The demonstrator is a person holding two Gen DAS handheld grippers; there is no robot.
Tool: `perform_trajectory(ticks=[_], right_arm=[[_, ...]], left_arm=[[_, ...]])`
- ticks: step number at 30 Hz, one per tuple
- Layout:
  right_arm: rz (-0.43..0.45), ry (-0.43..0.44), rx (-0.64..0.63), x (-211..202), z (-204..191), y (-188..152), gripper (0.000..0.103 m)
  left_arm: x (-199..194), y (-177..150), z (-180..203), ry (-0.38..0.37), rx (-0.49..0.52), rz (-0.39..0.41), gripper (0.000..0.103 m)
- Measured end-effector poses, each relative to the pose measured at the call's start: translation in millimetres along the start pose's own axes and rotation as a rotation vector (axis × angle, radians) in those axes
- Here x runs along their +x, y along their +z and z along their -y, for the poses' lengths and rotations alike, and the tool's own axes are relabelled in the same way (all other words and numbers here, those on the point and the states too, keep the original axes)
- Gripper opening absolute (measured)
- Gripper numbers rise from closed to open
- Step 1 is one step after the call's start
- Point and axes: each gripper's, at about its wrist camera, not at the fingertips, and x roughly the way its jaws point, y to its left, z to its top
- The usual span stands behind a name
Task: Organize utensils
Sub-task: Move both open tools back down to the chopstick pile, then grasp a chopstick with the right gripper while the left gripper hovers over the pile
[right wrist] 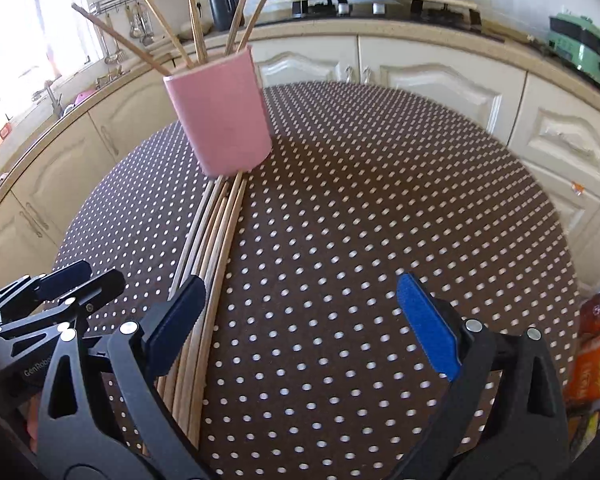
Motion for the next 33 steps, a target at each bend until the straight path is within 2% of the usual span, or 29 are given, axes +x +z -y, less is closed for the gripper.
perform_trajectory(ticks=[5, 11, 14, 25, 27, 28, 29, 31, 33], right_arm=[[-0.056, -0.015, -0.011, 14.0, -7.1, -0.1, 0.095], [-0.104, -0.079, -0.021, 29.9, -16.5, 2.8, 0.095], [-0.116, -0.107, -0.038, 37.4, -26.2, 4.2, 0.095], [-0.128, -0.171, 0.025, 52.6, -38.5, 20.6, 0.094], [-0.129, -0.174, 0.009, 58.1, -40.6, 27.4, 0.09], [-0.129, -0.176, 0.001, 60.5, -41.6, 29.2, 0.084], [-0.126, -0.198, -0.019, 64.4, -46.9, 31.6, 0.084], [-0.115, -0.187, -0.013, 69.1, -50.1, 37.7, 0.081], [-0.09, -0.18, -0.03, 72.5, -51.9, 42.9, 0.067]], left_arm=[[7.1, 1.3, -4.3, -0.009, -0.005, -0.01, 0.056], [13.2, -0.6, -15.6, -0.04, -0.03, -0.025, 0.056], [13.7, -0.9, -20.8, -0.045, -0.031, -0.023, 0.056], [2.6, -3.9, -35.0, -0.071, -0.069, 0.018, 0.056], [0.3, -4.3, -33.5, -0.08, -0.073, 0.026, 0.056], [0.2, -3.7, -32.2, -0.086, -0.074, 0.028, 0.056], [0.5, -3.5, -31.3, -0.091, -0.073, 0.026, 0.056], [2.0, -3.7, -29.5, -0.094, -0.073, 0.024, 0.056], [4.8, -3.1, -26.3, -0.076, -0.064, 0.019, 0.056]])
